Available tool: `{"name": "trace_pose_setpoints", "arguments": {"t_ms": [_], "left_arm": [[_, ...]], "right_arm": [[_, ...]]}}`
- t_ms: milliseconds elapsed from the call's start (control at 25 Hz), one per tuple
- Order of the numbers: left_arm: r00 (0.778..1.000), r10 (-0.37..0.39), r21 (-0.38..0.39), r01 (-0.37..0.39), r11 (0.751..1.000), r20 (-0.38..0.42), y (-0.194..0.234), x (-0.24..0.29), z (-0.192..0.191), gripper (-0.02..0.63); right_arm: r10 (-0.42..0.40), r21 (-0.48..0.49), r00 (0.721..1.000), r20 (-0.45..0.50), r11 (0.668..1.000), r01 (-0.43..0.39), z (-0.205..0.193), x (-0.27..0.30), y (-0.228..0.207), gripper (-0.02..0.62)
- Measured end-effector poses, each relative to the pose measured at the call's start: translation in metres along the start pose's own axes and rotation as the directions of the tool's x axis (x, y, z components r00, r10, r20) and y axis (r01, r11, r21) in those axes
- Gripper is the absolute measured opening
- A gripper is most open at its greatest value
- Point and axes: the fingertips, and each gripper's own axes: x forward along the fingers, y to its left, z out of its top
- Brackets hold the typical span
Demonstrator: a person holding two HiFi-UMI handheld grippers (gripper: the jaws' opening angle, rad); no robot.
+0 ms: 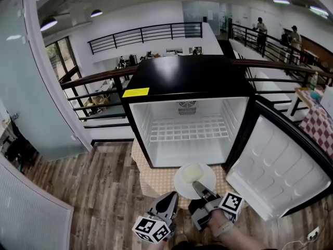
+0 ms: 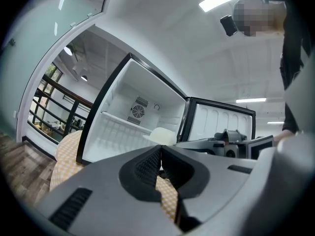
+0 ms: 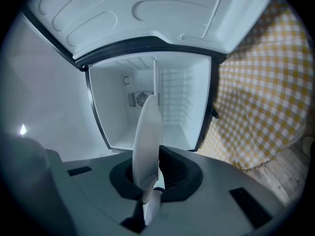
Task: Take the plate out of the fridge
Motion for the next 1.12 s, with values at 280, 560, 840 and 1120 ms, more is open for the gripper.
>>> {"name": "trace_pose_setpoints", "arguments": {"t_ms": [280, 560, 840, 1120], "left_arm": [[1.000, 0.013, -0.010, -0.013, 1.000, -0.012, -0.010, -0.007, -0.010, 0.009], [1.000, 0.021, -0.012, -0.022, 1.000, -0.019, -0.024, -0.017, -0.018, 0.009], [0.999, 0.030, -0.010, -0.030, 0.999, -0.016, -0.031, -0.025, -0.020, 0.009], [0.999, 0.040, -0.007, -0.040, 0.999, -0.013, -0.038, -0.031, -0.023, 0.009]], "right_arm": [[0.004, 0.004, 1.000, -0.019, 1.000, -0.003, -0.005, -0.015, -0.005, 0.041], [0.021, 0.009, 0.999, -0.040, 1.000, -0.020, -0.012, -0.032, -0.003, 0.041], [0.026, 0.007, 0.998, -0.050, 1.000, -0.026, -0.016, -0.041, -0.003, 0.041], [0.021, 0.011, 0.998, -0.063, 1.000, -0.021, -0.020, -0.051, -0.006, 0.041]]}}
